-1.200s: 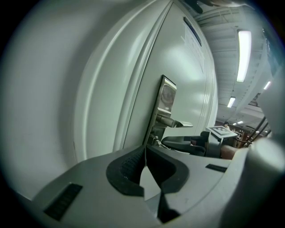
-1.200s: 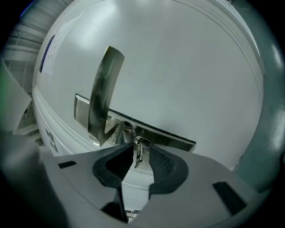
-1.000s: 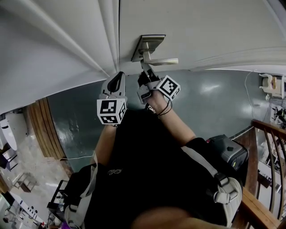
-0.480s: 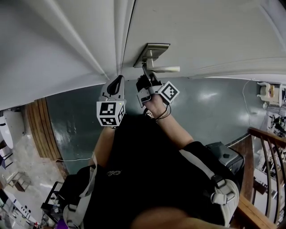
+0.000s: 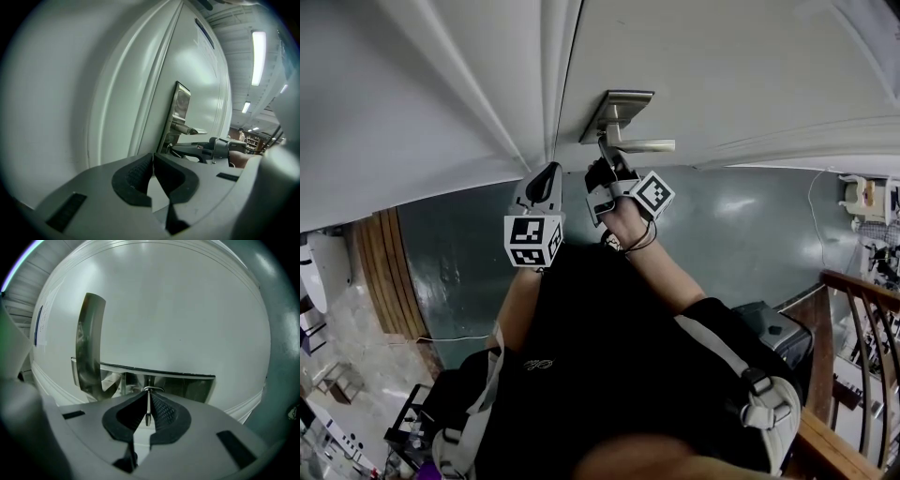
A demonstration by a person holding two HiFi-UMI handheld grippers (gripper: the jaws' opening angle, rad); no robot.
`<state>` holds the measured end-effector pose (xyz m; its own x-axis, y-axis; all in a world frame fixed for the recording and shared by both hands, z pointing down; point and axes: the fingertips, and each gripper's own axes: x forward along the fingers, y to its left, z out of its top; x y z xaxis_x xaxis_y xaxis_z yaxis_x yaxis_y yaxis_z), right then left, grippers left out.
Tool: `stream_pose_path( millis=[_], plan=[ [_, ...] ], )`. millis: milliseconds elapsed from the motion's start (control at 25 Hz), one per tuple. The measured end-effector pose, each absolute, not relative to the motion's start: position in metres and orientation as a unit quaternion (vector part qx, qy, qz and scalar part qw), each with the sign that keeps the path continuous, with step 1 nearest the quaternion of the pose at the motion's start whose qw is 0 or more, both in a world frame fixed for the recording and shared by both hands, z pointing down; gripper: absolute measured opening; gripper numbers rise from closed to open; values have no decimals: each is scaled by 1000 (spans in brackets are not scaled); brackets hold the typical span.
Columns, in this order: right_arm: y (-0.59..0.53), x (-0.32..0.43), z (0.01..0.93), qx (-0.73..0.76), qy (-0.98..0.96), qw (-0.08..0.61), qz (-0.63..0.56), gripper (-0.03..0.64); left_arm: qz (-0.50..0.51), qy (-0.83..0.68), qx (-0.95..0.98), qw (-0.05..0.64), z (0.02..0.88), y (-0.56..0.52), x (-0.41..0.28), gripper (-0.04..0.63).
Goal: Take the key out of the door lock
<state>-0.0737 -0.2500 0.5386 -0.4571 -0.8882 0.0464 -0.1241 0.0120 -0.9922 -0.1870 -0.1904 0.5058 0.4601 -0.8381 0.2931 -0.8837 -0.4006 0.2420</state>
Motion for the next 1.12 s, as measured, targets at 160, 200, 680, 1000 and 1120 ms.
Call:
stream_pose_path(
  millis=[160, 200, 680, 1000, 1120],
  plan=[
    [-249, -73, 539, -404, 628, 333, -576, 29, 64, -514, 836, 180, 505, -189, -185, 29],
    [-249, -73, 538, -405, 629, 332, -575, 29, 64, -514, 836, 179, 504, -188, -185, 29],
    [-252, -70, 542, -403, 571, 393, -597, 32, 68, -516, 836, 176, 506, -183, -188, 29],
    [-250, -71, 538, -402, 585, 387, -589, 28, 65, -513, 838, 175, 503, -180, -189, 29],
    [-248, -71, 538, -405, 587, 383, -588, 28, 63, -509, 840, 177, 504, -179, -185, 29]
  ],
)
